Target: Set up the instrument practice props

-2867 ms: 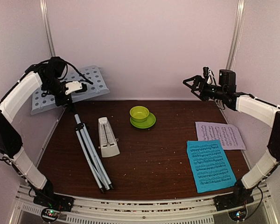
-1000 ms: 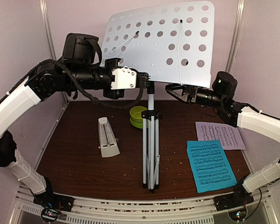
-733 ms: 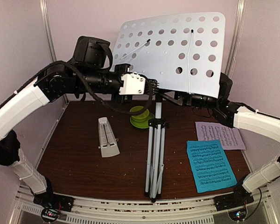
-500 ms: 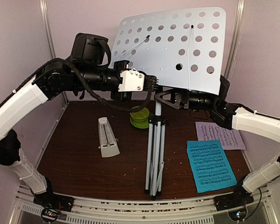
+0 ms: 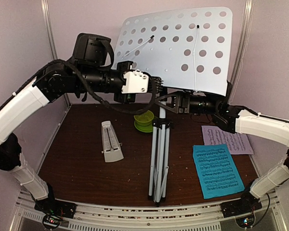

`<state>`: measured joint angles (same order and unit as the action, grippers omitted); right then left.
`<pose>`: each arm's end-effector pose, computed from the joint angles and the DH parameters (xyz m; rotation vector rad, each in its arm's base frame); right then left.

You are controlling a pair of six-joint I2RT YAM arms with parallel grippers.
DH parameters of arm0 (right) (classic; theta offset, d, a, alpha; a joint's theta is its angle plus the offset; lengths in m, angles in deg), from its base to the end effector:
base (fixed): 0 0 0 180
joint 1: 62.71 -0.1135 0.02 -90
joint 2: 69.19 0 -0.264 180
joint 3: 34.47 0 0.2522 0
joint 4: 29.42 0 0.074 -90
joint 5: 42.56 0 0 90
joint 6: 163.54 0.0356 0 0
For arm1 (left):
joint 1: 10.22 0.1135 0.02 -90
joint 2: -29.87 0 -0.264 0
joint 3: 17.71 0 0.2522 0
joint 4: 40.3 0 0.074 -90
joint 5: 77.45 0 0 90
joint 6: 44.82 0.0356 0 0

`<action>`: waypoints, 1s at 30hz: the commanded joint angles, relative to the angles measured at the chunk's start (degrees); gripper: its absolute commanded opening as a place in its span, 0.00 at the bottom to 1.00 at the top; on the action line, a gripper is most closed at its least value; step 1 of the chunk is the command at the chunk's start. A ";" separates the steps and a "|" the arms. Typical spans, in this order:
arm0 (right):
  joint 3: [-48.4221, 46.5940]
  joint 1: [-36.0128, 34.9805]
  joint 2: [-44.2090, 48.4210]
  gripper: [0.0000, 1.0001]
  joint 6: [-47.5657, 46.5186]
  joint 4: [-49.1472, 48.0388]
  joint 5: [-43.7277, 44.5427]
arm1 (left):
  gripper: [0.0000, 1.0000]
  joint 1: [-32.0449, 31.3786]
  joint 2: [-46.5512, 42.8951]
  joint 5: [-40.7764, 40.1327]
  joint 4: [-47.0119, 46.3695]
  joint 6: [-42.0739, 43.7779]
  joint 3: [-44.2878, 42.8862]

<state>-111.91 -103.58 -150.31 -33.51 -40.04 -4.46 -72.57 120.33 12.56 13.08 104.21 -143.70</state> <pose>0.2283 0.2346 0.3697 -0.8707 1.5575 1.7247 0.1539 -0.2938 0.4905 1.6416 0.9215 -0.0399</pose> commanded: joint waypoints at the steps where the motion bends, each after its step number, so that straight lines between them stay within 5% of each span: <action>1: -2.18 -0.40 -0.32 0.16 0.29 -0.81 0.86 | 0.00 0.04 -3.44 0.38 -23.43 -0.07 -3.85; 4: -3.01 -0.37 0.10 0.02 -0.43 0.09 1.42 | 0.00 0.03 -3.62 -0.66 -23.52 0.18 -2.97; 15: -8.37 3.94 1.98 0.00 5.66 -7.62 6.38 | 0.56 0.03 -9.27 -9.48 -28.49 -2.81 7.68; 18: -10.42 6.32 2.86 0.00 5.72 -7.44 7.73 | 0.79 0.11 -10.94 -14.58 -30.89 -5.42 10.06; 24: -13.53 10.44 5.30 0.00 2.64 -4.36 10.07 | 0.97 1.03 -13.85 -24.81 -34.30 -16.41 16.66; 30: -14.50 13.65 7.80 0.00 1.04 -3.43 11.90 | 0.98 2.75 -15.34 -34.44 -30.27 -31.45 20.81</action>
<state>-120.04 -91.03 -149.59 -31.10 -30.77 5.35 -71.23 105.99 -14.37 -17.41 85.78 -125.82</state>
